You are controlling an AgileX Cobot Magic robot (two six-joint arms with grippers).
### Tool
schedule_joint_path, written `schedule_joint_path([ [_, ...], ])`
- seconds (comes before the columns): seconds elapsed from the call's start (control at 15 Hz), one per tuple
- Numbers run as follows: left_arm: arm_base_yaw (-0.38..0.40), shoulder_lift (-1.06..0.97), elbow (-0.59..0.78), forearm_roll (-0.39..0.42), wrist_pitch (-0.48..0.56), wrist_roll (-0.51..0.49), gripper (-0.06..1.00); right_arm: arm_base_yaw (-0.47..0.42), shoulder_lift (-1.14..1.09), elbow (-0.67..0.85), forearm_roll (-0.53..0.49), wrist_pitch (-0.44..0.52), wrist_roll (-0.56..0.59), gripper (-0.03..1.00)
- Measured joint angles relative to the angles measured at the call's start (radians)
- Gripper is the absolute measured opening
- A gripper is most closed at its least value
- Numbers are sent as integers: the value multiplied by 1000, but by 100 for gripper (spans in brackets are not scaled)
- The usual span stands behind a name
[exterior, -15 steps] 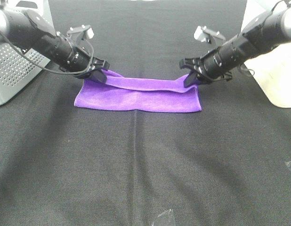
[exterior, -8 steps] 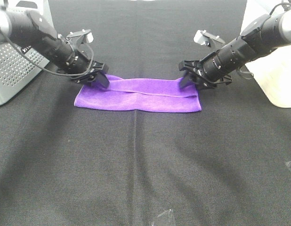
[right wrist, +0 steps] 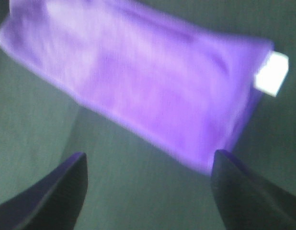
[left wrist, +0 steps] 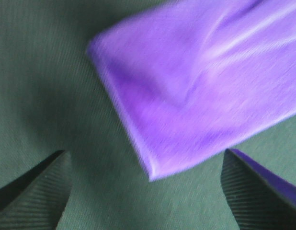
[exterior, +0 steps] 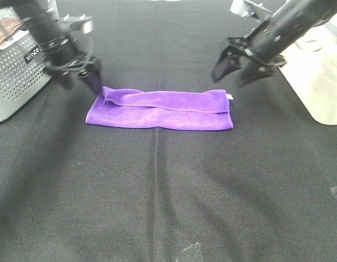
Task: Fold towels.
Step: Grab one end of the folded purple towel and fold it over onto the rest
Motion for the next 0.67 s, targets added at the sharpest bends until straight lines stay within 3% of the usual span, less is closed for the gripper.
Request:
schedule_joint_path([
  [0.27, 127, 74, 0, -336, 30, 124, 80, 0, -35, 0, -48, 70, 77, 69],
  [0.33, 139, 95, 0, -382, 31, 143, 81, 0, -35, 0, -49, 71, 81, 69],
  [0.67, 140, 172, -11, -431, 30, 169, 82, 0, -35, 0, -52, 73, 92, 69],
])
